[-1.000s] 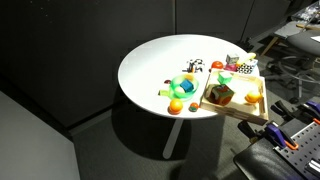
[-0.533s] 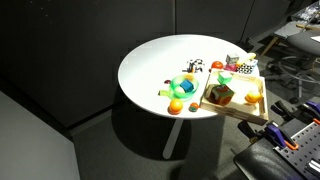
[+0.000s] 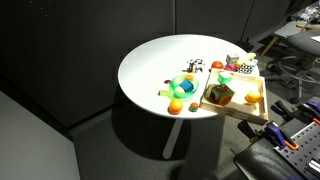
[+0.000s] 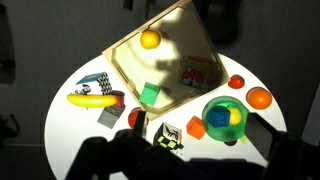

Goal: Remove the orange dice from the tray and put it on the table

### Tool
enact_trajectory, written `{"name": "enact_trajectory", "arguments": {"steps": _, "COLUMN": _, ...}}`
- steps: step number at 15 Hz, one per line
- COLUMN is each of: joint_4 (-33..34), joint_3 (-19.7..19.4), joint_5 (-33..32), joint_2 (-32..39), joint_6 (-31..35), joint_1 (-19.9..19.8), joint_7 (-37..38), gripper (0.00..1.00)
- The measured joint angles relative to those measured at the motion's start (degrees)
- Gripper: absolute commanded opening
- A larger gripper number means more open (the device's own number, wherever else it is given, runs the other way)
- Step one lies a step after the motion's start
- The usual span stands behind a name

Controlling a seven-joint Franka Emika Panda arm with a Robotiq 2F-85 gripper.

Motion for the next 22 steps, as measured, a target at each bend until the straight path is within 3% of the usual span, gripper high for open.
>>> {"name": "enact_trajectory", "arguments": {"steps": 15, "joint_4": -0.15, "joint_3": 0.0, "joint_5": 0.0, "joint_2": 0.2, "joint_6": 0.0, "joint_1": 0.0, "joint_7": 0.0, "gripper": 1.0}}
{"name": "enact_trajectory", "arguments": {"steps": 22, "joint_4": 0.13, "joint_3": 0.0, "joint_5": 0.0, "joint_2": 3.83, "joint_6": 0.08, "joint_1": 0.0, "joint_7": 0.05, "gripper": 1.0}}
